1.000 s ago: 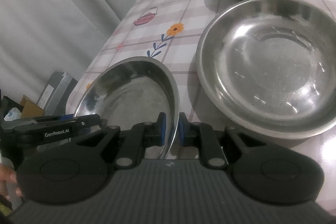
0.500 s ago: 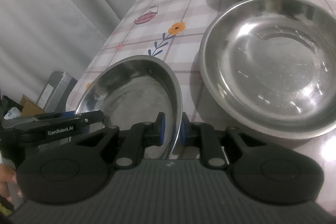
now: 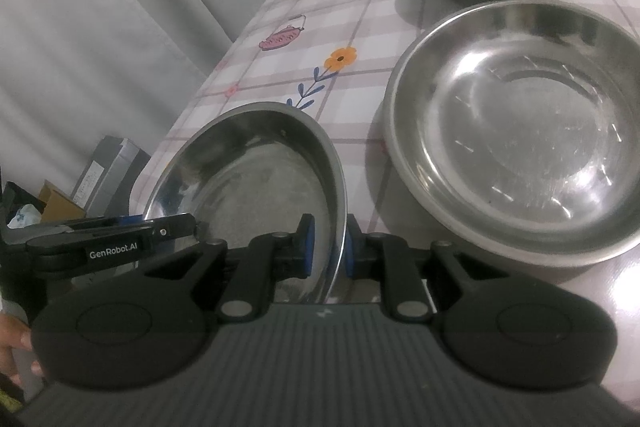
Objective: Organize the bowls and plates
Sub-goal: 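Lift the steel plate with the right tool, tilting it up, then carry the held steel plate over the other steel plate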
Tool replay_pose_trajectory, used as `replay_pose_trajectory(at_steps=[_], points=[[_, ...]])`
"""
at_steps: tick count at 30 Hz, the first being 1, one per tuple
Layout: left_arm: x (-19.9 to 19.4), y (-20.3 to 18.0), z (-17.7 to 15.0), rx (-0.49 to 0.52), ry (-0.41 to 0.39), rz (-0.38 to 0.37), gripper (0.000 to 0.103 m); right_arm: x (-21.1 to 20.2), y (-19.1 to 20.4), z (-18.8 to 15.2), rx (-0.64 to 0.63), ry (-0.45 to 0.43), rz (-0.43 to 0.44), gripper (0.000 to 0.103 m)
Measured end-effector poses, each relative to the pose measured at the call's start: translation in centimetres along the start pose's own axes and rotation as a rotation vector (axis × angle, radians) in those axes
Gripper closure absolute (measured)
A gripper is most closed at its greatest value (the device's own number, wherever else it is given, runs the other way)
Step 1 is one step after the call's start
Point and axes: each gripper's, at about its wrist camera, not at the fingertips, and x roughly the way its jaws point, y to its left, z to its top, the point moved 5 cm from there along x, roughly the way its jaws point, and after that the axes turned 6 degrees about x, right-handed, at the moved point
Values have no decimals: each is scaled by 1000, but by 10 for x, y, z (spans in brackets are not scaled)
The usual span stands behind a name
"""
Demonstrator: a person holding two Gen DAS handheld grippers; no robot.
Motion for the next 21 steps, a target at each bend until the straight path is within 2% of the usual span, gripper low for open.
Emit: replay_pose_trajectory(at_steps=[21], points=[[-16,4,9,-9,-31,17,68,-6,8,6,-7,-10,21,88]])
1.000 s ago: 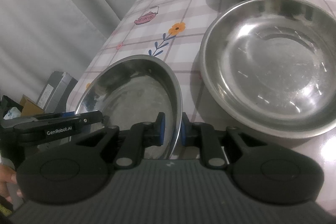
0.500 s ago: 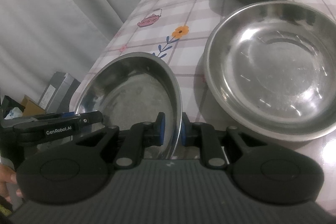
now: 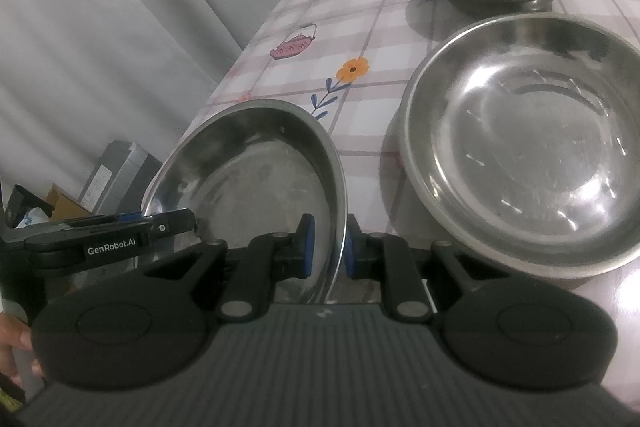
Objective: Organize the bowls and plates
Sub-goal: 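Carry the held steel plate over the other steel plate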
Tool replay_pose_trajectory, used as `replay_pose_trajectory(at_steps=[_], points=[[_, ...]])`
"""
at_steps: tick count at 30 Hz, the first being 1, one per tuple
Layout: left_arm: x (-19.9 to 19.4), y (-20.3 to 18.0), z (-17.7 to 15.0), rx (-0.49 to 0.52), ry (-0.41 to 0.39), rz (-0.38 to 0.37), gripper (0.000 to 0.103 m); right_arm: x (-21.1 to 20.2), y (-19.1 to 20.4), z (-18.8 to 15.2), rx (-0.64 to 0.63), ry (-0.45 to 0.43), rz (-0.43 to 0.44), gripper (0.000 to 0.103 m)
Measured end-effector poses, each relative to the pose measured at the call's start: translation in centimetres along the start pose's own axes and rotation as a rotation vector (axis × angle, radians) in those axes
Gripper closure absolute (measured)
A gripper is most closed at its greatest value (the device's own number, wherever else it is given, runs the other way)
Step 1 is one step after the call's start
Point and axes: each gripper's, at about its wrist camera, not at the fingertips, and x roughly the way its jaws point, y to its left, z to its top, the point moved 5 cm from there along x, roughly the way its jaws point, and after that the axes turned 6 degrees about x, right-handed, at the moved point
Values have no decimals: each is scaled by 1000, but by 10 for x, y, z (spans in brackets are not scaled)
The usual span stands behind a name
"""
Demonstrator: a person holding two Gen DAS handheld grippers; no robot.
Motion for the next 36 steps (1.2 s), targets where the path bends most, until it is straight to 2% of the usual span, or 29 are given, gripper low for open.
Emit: replay_pose_trajectory(at_steps=[15,36], points=[[-13,-7,20,22,-40,8,68,-14,4,11,2,-47,9,88],[-23,-38,46,77,-81,-17,68,-42,-16,24,48,-115,0,88]])
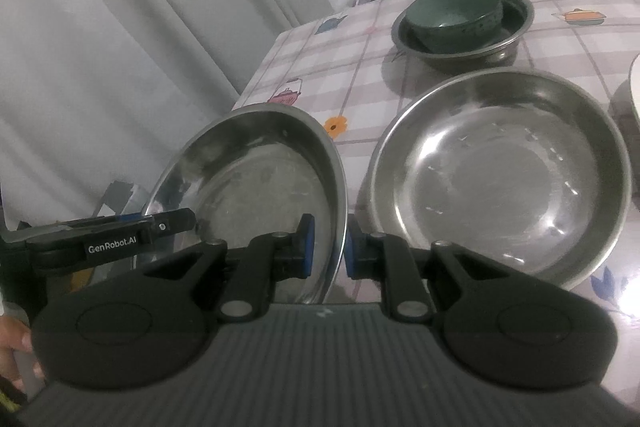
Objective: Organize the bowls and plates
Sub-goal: 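Carry the held steel plate over the other steel plate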
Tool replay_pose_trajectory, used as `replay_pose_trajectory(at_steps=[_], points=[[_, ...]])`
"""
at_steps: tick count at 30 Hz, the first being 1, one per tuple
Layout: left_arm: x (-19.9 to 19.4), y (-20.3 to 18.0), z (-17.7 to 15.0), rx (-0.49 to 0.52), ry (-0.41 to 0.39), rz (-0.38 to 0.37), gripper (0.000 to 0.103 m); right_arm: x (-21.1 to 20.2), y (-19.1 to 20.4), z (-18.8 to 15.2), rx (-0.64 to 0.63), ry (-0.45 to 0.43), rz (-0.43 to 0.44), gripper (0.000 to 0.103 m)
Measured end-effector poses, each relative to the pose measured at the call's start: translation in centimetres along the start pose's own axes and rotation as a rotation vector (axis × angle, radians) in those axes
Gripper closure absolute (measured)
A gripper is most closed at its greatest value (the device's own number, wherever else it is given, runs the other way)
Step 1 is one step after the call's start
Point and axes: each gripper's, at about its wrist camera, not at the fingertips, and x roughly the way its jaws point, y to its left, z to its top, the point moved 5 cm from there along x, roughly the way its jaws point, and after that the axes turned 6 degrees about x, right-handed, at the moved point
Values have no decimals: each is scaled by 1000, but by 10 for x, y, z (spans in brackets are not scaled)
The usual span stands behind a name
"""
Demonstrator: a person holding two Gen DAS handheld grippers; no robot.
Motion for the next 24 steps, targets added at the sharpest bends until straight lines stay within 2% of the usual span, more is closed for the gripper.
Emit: replay_pose_trajectory(at_steps=[24], points=[[1,-78,37,125,-52,-81,68,-61,-57,12,125,-122,-70,88]])
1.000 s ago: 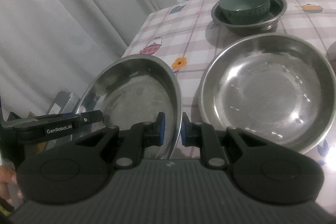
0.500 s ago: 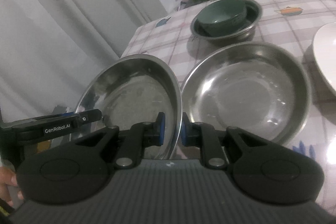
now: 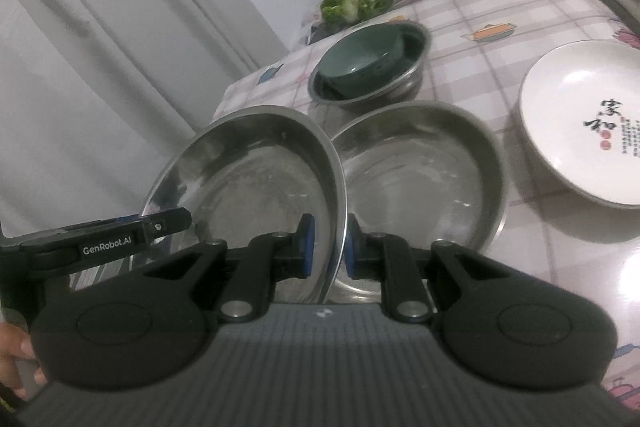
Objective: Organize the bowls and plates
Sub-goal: 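Carry the held steel plate over the other steel plate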
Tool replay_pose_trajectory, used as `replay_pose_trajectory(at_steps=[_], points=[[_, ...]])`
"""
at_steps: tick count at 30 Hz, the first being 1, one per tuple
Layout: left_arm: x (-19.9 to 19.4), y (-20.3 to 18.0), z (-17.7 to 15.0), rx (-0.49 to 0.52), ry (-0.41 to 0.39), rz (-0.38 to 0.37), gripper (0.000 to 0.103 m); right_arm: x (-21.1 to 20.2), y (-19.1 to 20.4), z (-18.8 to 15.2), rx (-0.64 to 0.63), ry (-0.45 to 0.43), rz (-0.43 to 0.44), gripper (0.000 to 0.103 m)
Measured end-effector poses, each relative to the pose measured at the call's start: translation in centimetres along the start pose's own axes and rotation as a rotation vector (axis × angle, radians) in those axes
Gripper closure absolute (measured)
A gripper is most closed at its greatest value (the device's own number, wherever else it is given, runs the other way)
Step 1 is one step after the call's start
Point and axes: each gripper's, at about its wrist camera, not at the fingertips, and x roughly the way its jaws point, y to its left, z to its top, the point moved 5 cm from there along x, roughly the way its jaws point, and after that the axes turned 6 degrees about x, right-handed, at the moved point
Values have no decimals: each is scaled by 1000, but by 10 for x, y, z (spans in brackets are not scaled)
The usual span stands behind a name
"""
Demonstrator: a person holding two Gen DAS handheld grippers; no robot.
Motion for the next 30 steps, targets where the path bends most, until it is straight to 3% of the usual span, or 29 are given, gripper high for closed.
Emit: replay_pose_trajectory(at_steps=[30], points=[[12,-82,25,109,-1,-36,68,-46,-70,16,96,-66,-43,86]])
